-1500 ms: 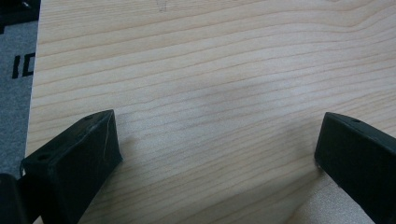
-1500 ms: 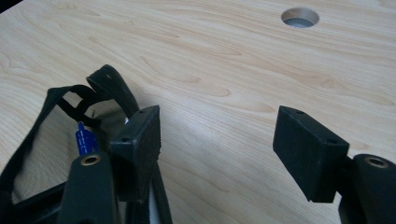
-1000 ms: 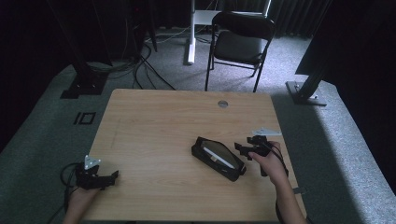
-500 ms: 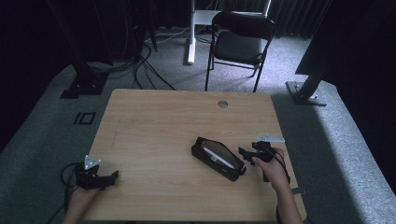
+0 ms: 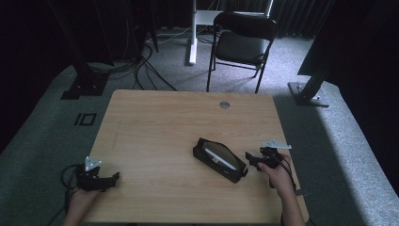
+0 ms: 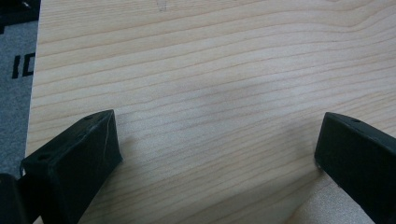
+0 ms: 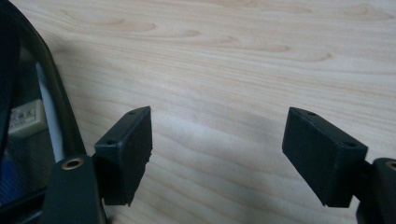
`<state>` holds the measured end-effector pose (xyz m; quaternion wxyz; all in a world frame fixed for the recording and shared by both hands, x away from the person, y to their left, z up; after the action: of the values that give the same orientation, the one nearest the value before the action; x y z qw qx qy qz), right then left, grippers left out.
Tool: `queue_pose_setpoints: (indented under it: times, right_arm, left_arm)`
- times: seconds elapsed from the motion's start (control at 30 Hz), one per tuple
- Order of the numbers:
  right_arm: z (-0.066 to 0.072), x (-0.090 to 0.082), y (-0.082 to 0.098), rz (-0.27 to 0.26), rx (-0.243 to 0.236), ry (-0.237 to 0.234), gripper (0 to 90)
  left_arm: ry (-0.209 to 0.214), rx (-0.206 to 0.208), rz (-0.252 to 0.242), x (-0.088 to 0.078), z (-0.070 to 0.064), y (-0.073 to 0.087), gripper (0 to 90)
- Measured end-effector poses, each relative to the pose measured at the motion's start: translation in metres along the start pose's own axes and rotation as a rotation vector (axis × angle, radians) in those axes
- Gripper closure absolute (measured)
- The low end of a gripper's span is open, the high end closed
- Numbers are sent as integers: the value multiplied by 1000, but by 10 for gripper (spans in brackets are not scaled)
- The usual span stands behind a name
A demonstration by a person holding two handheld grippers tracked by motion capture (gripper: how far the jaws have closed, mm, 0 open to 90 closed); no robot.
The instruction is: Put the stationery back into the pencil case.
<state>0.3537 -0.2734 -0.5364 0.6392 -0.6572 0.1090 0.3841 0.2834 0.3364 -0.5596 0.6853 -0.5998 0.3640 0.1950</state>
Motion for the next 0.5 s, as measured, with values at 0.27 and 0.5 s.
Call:
queue_pose_setpoints:
  times: [0.27,0.5]
  right_arm:
    - [0,-4,12,2,-4,51,234]
    - [-1,-9,20,-1,15,81,232]
  left_arm:
    - [0,0,0,0,0,0,3]
    - [0,0,0,0,0,0,3]
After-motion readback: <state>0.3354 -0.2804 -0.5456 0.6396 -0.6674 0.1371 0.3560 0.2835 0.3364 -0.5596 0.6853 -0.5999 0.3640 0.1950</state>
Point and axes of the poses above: each handheld gripper's, and its own axes: x roughly forward along the jaws, y roughly out of its underside, z roughly to its left, the point moved 1 cm from there along x, roughly forward along the jaws, and after that the axes turned 1 degree about z, right-handed, at the moved point
